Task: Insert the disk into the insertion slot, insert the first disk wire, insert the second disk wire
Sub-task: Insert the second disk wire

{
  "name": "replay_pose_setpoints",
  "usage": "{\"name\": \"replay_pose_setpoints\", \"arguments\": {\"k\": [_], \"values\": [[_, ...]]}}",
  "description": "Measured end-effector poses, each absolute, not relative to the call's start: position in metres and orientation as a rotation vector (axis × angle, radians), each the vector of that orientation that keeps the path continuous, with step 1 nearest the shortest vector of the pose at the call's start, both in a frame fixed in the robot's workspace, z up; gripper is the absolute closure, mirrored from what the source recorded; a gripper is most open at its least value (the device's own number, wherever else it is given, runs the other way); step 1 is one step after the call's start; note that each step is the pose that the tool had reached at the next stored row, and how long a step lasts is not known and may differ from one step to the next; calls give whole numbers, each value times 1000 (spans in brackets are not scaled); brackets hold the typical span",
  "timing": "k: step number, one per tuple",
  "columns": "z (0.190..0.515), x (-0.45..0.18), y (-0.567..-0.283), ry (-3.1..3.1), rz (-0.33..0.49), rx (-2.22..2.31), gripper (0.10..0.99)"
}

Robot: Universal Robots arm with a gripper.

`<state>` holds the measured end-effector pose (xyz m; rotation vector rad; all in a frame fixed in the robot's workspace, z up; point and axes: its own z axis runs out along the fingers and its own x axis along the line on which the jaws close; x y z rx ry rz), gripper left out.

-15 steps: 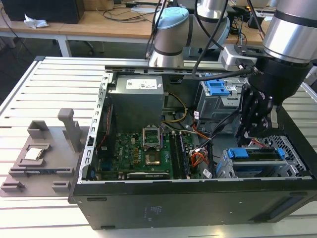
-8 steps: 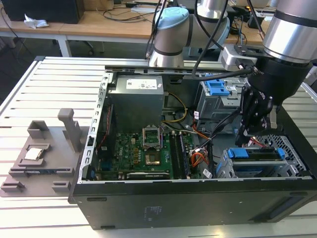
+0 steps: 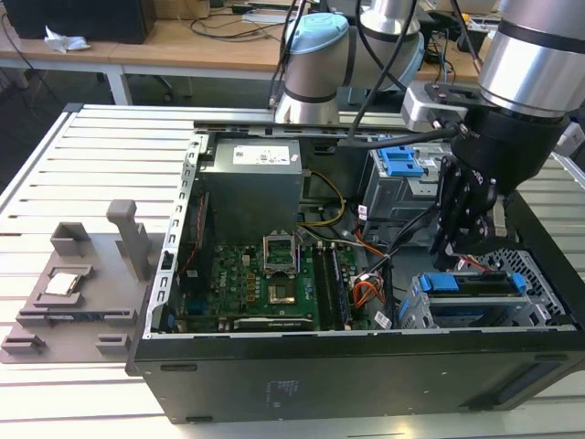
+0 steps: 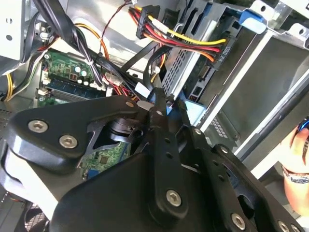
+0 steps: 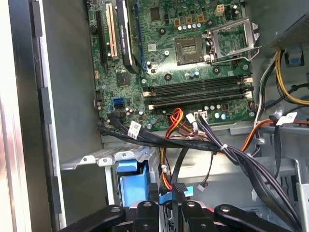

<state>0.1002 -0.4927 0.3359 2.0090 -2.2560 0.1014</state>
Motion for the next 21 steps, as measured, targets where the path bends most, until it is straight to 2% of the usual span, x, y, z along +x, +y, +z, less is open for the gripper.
{"name": "replay_pose_setpoints", "arguments": {"k": [9, 20, 21], "values": [[335, 88, -493, -2220, 105, 2051, 827], [335, 105, -493, -2218, 103, 2050, 827], [335, 105, -493, -2218, 103, 2050, 910]]}}
